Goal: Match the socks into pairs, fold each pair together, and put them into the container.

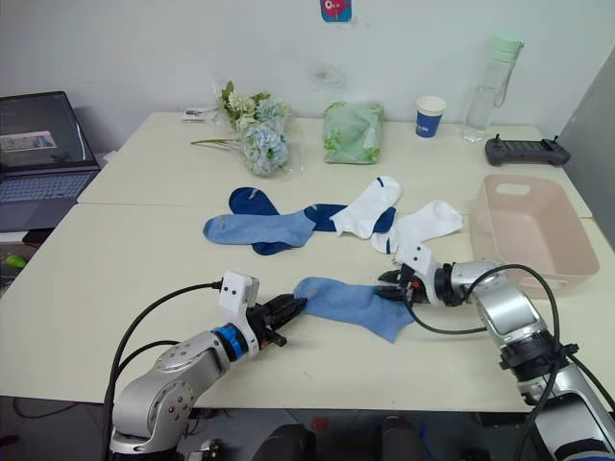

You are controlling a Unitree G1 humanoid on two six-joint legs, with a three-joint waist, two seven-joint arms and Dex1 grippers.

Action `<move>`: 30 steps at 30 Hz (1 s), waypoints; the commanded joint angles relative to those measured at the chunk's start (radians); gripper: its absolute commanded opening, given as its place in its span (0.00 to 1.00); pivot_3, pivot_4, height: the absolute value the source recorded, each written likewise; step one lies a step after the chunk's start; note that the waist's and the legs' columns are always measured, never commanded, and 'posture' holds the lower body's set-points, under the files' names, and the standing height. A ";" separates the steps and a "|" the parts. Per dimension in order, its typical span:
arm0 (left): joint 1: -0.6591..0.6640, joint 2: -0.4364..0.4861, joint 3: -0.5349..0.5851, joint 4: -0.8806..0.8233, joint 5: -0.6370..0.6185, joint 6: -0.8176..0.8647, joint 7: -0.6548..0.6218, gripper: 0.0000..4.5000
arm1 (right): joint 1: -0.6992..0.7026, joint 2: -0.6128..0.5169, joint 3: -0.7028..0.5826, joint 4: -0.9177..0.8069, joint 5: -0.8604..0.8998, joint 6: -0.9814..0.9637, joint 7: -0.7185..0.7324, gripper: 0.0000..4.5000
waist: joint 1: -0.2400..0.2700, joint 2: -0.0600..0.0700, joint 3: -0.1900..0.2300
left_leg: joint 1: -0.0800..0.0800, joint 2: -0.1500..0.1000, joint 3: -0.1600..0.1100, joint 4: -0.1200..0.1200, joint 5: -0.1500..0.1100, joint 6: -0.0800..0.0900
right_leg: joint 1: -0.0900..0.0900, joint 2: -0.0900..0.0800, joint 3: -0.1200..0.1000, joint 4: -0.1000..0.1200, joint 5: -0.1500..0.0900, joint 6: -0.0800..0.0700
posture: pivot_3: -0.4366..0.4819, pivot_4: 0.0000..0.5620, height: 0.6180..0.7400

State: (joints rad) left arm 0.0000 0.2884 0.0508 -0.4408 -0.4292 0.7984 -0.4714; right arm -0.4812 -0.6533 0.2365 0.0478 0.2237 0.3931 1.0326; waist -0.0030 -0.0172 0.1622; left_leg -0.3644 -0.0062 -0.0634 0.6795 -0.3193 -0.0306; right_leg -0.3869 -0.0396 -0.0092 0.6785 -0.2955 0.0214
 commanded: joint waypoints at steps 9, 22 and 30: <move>-0.065 0.447 -0.044 0.244 0.175 -0.675 -0.539 0.70 | 0.351 -0.146 -0.129 -0.429 0.067 -0.104 0.052 0.69 | 0.003 0.003 0.001 | 0.001 0.000 0.001 -0.001 0.000 0.000 | 0.001 0.000 0.000 -0.001 0.001 -0.003 | 0.48 0.27 1.00; -0.357 0.372 -0.293 0.668 0.388 -1.122 -0.688 0.70 | 0.381 -0.076 -0.013 -0.308 -0.171 -0.346 -0.046 0.69 | -0.001 0.003 0.002 | 0.001 0.000 0.004 -0.001 0.000 0.001 | -0.001 0.002 0.000 0.000 0.001 -0.002 | 0.48 0.27 1.00; -0.439 0.318 -0.344 0.828 0.459 -1.203 -0.656 0.30 | 0.342 -0.075 -0.002 -0.220 -0.194 -0.391 -0.032 0.18 | 0.001 0.003 0.001 | 0.003 -0.001 0.003 0.000 0.001 0.003 | 0.002 0.004 0.000 0.001 0.001 -0.001 | 0.48 0.27 1.00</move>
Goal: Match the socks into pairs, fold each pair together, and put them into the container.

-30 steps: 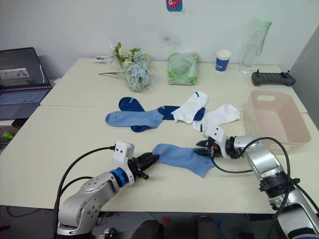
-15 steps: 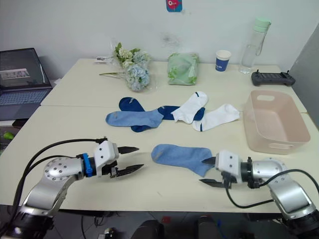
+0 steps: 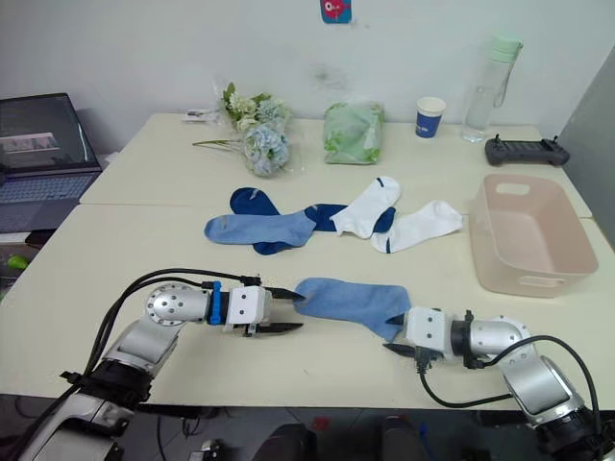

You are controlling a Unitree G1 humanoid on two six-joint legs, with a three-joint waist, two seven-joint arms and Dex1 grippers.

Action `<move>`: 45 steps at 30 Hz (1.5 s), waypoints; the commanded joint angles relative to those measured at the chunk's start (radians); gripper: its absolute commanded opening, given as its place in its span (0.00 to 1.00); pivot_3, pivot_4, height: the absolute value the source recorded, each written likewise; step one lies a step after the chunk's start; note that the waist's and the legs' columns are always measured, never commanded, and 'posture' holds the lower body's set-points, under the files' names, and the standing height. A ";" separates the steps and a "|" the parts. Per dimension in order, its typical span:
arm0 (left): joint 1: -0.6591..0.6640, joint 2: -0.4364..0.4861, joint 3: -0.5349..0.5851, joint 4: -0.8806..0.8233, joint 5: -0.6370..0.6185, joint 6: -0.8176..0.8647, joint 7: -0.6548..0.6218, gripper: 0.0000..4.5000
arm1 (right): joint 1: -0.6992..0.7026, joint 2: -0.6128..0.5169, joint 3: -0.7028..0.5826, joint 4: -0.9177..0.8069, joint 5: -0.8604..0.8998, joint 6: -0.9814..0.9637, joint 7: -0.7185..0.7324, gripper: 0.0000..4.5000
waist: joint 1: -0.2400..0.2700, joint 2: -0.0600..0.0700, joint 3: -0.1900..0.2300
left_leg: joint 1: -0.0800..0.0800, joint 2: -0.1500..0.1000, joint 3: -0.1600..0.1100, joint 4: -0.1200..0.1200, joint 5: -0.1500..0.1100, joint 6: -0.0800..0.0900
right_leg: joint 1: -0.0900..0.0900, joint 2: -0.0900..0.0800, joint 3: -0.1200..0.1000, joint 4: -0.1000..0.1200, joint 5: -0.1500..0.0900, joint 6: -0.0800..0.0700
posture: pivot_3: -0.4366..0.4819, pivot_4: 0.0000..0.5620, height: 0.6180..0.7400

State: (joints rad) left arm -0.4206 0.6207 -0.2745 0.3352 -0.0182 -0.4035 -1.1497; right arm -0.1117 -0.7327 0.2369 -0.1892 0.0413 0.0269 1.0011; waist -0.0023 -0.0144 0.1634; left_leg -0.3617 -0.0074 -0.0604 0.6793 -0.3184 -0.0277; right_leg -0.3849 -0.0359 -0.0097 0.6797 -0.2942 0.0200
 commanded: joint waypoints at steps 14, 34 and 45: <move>0.066 0.034 0.029 -0.212 -0.099 0.136 -0.025 0.00 | -0.025 -0.041 -0.114 -0.151 0.273 0.168 0.107 0.00 | -0.001 0.000 0.000 | -0.001 0.001 -0.001 0.000 0.000 0.000 | -0.001 -0.001 0.001 0.000 0.000 0.000 | 0.48 0.27 1.00; 0.034 0.211 -0.004 -0.539 -0.567 1.129 -0.056 0.00 | -0.082 -0.192 -0.141 -0.154 0.632 0.684 0.112 0.00 | -0.004 -0.002 0.003 | -0.002 0.000 -0.002 0.000 0.000 0.001 | 0.000 0.002 0.000 -0.001 0.000 0.001 | 0.48 0.27 1.00; -0.175 0.007 -0.070 -0.194 -0.332 0.998 -0.006 0.00 | -0.282 -0.090 -0.037 0.197 0.309 0.355 0.161 0.00 | -0.006 -0.002 0.003 | -0.003 0.001 -0.001 0.000 0.000 0.000 | -0.002 0.001 0.000 0.000 0.000 0.001 | 0.48 0.27 1.00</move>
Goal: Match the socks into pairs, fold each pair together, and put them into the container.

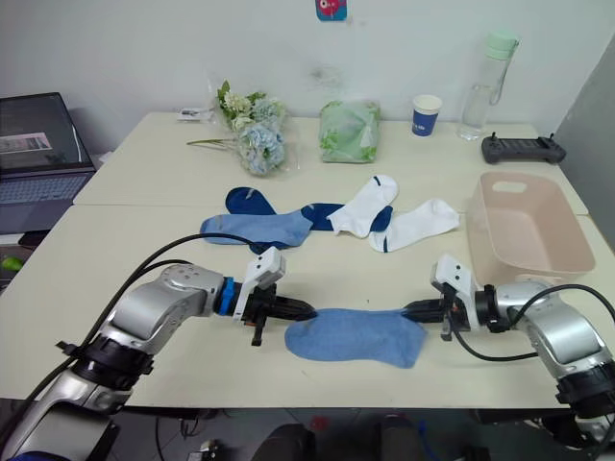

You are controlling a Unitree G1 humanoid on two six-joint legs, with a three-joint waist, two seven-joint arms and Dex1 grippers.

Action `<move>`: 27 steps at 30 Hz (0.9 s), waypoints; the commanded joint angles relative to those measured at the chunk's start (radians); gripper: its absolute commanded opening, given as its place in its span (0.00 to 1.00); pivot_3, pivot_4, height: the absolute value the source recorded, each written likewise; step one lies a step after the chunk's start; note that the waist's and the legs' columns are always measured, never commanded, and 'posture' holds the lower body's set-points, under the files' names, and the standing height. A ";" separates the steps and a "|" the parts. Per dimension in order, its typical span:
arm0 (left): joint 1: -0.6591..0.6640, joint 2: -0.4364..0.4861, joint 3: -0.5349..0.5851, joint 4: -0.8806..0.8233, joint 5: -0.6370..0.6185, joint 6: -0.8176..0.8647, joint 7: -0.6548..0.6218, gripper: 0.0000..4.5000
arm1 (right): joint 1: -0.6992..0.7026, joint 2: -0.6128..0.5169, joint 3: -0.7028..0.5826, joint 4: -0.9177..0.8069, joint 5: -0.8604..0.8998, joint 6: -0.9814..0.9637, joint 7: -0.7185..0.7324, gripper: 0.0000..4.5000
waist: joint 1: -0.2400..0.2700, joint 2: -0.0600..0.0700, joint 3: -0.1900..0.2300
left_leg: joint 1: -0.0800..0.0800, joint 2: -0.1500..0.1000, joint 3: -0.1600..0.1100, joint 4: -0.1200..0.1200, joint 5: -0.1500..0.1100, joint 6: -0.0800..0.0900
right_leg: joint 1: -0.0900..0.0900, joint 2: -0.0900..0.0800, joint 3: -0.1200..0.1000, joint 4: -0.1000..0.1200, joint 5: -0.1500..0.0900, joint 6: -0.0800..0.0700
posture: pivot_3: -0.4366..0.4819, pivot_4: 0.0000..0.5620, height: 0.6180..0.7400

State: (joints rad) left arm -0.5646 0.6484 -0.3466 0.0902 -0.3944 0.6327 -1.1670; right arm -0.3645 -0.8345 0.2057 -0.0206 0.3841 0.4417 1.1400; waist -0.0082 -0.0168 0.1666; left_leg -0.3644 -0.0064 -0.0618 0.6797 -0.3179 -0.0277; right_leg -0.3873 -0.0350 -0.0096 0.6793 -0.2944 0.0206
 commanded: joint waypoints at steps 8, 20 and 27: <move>-0.064 -0.099 0.007 0.154 0.133 -0.156 -0.001 0.00 | -0.064 0.052 -0.016 0.117 -0.094 -0.106 0.035 0.00 | 0.002 0.000 0.000 | 0.000 0.000 0.000 0.001 0.000 0.000 | 0.000 -0.003 0.000 0.000 0.000 0.000 | 0.48 0.27 1.00; -0.113 -0.141 0.104 0.271 0.214 -0.447 0.074 0.64 | -0.030 0.052 -0.153 -0.005 -0.034 -0.085 -0.016 0.80 | 0.001 0.000 0.000 | 0.000 0.000 0.000 0.001 0.000 0.000 | 0.000 -0.003 0.000 0.001 0.000 0.000 | 0.48 0.27 1.00; -0.008 -0.137 0.151 0.015 0.143 -0.487 0.038 0.66 | 0.081 0.133 -0.141 -0.236 -0.050 -0.132 -0.112 0.72 | 0.003 0.000 0.000 | -0.001 0.000 0.000 0.000 0.002 -0.004 | 0.000 -0.004 0.001 0.000 0.000 0.000 | 0.48 0.27 1.00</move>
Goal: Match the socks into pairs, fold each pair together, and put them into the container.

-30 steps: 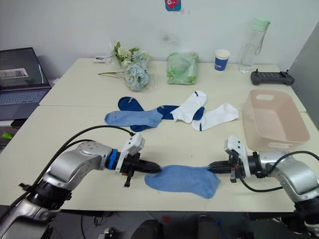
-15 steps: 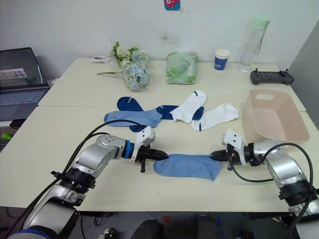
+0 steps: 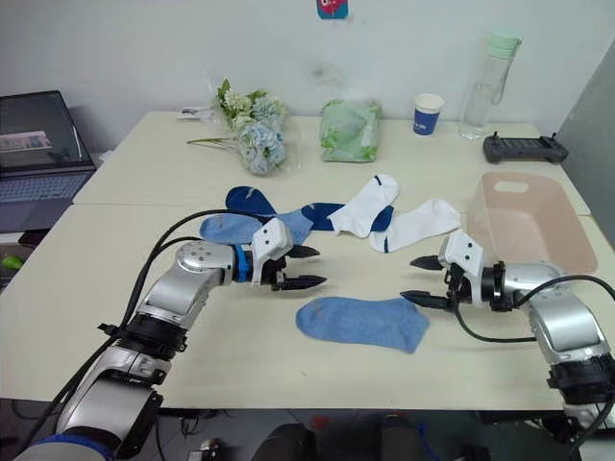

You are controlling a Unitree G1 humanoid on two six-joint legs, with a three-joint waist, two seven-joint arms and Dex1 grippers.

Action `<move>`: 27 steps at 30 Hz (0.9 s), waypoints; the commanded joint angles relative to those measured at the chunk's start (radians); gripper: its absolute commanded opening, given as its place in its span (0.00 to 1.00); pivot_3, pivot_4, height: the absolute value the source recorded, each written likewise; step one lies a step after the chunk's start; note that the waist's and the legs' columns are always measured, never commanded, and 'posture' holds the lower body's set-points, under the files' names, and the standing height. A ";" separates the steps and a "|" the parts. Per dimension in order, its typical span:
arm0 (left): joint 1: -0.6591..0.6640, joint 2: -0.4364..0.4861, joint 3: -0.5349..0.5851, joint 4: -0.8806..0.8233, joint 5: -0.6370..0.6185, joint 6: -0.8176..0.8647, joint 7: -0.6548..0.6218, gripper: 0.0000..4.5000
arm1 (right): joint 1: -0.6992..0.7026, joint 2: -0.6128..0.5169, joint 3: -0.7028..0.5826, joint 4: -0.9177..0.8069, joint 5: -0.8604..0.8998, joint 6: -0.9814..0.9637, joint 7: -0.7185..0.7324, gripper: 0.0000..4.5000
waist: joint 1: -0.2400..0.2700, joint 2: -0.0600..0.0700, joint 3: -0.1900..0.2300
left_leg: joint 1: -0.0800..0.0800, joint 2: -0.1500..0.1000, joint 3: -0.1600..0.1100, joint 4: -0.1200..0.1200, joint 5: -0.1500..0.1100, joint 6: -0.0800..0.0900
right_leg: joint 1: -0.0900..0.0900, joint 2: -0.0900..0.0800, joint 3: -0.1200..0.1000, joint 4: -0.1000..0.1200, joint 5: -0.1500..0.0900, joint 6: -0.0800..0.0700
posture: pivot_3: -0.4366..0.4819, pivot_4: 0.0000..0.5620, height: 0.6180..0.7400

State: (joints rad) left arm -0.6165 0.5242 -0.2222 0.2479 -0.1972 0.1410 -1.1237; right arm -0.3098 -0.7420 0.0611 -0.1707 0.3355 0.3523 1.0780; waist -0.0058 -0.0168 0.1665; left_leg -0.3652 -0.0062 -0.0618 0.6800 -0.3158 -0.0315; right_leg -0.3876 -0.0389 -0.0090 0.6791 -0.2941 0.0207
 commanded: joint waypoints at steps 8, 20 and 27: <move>0.224 -0.039 -0.056 -0.221 0.031 -0.047 0.053 0.17 | 0.139 0.107 0.122 -0.066 -0.145 -0.144 -0.123 0.14 | 0.001 0.000 0.000 | 0.002 0.000 0.000 0.000 -0.001 0.002 | 0.001 0.001 0.000 0.001 0.000 0.000 | 0.48 0.27 1.00; 0.254 -0.002 -0.039 -0.120 0.086 -0.126 0.049 0.00 | 0.245 0.009 0.045 0.019 -0.156 -0.272 -0.076 0.00 | 0.002 0.000 0.000 | 0.002 0.000 0.000 0.000 -0.002 0.003 | 0.001 0.001 0.000 0.001 0.000 0.000 | 0.48 0.27 1.00; 0.254 0.006 -0.014 -0.198 0.004 -0.158 -0.022 0.00 | 0.264 0.020 0.011 -0.100 -0.020 -0.214 -0.032 0.00 | -0.001 0.000 0.000 | 0.002 0.000 0.000 0.000 -0.002 0.003 | 0.002 0.001 0.000 0.001 0.000 0.000 | 0.48 0.27 1.00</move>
State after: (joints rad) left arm -0.3593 0.5271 -0.2498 0.1044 -0.1613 0.0078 -1.1250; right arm -0.0438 -0.7301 0.0845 -0.2191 0.2848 0.1278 1.0426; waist -0.0063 -0.0163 0.1662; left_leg -0.3632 -0.0057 -0.0622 0.6802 -0.3175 -0.0284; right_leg -0.3861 -0.0376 -0.0095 0.6806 -0.2941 0.0207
